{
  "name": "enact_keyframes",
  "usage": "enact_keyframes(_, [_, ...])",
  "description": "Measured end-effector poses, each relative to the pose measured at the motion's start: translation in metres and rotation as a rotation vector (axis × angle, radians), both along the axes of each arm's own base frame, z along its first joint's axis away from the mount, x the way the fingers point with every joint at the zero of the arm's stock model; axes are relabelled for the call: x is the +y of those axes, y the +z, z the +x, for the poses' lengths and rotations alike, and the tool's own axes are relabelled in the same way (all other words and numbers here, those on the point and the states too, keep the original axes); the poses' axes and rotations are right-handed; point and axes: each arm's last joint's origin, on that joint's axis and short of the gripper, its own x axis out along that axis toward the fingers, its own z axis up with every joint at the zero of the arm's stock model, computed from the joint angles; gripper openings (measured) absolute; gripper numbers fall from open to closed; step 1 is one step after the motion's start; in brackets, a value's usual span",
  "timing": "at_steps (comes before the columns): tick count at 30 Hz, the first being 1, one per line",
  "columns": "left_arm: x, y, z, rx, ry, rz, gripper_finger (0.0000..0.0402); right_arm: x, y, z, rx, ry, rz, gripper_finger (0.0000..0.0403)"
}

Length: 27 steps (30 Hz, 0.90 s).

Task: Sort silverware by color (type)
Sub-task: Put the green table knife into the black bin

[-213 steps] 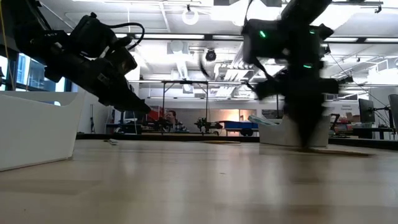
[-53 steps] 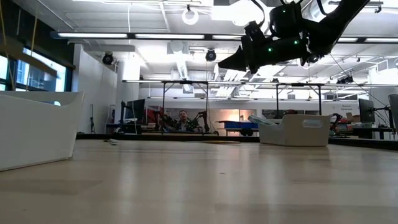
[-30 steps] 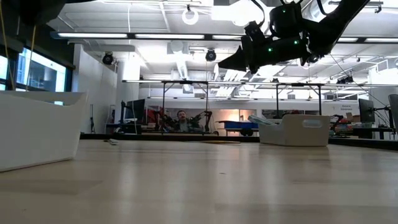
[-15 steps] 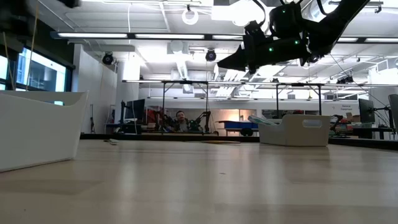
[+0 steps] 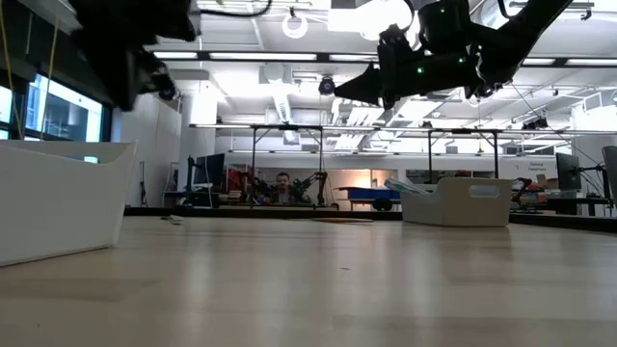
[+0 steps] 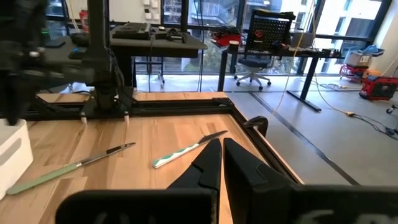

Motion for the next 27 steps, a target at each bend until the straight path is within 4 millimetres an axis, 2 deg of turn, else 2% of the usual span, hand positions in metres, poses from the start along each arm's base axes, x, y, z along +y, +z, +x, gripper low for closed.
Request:
enact_keyframes(5, [0.032,-0.008,0.007,0.014,-0.127,0.055,0.0013,0.003,-0.002,0.001,0.017,0.006,0.005,0.0])
enact_keyframes(9, [0.045,-0.022,0.013,0.069,-0.242,0.052,0.0043,0.004,-0.004,0.001,0.043,0.009,0.015,0.0])
enact_keyframes(19, [0.045,-0.045,0.025,0.135,-0.424,0.067,0.0128,0.004,-0.012,0.0,0.117,0.008,0.045,0.0])
enact_keyframes(24, [0.045,-0.054,0.025,0.128,-0.443,0.078,0.0134,0.006,-0.017,-0.003,0.136,0.011,0.031,0.0])
enact_keyframes(27, [0.044,-0.066,0.017,0.127,-0.446,0.08,0.0128,0.006,-0.02,-0.007,0.123,0.008,0.021,0.0])
